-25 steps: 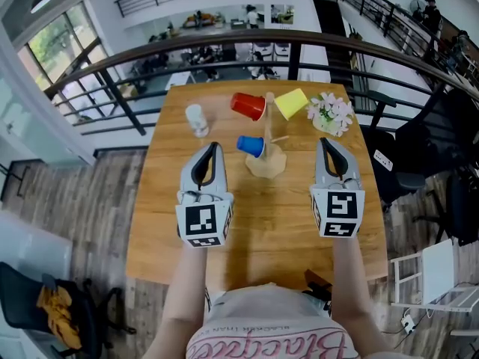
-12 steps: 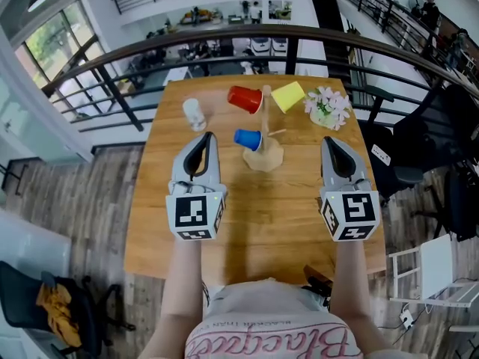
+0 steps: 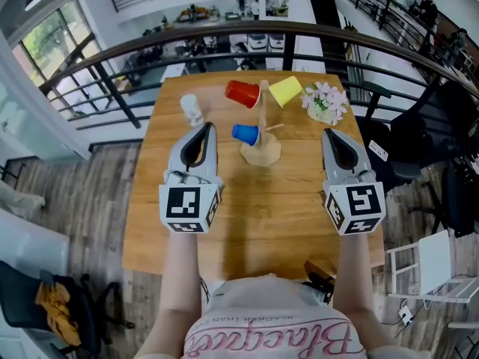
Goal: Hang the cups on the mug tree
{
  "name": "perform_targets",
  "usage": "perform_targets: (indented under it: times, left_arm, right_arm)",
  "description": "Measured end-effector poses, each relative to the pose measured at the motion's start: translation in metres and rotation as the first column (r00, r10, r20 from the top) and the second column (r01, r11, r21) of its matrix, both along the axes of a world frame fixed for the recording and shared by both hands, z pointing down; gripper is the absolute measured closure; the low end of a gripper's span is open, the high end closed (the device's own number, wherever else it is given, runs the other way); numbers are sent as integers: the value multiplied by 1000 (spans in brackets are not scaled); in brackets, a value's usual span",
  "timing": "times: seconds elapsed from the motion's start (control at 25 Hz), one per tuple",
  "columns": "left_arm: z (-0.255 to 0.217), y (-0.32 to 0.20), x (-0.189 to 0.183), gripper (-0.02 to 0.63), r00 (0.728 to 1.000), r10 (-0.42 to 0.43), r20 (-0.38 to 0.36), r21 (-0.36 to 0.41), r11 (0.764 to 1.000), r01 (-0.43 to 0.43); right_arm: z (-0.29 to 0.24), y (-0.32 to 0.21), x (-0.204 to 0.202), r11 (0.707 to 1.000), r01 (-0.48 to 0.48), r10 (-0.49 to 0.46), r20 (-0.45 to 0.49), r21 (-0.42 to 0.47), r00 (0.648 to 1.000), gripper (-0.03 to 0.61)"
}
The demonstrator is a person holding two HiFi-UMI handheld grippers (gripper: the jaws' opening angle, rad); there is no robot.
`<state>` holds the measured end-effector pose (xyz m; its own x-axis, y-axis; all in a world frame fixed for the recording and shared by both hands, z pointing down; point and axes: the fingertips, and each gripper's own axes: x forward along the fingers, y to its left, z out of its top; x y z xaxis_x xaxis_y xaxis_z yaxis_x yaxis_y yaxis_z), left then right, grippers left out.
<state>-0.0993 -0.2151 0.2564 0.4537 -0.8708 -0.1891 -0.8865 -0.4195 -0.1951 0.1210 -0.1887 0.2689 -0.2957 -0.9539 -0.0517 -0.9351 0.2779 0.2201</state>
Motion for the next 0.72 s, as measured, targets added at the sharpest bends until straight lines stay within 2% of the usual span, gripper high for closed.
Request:
perform_targets:
  times: [0.2,0.72]
  left_arm:
    - [0,0,2,600,1000,-3,29,4,1000,3]
    - [1,1,3,600,1000,0,25,3,1000,0]
  right_arm:
    - [0,1,-2,1000,8,-8,-4,-1,1000,578]
    - [4,5,-7,1000,14,-14,-14,-10,1000,578]
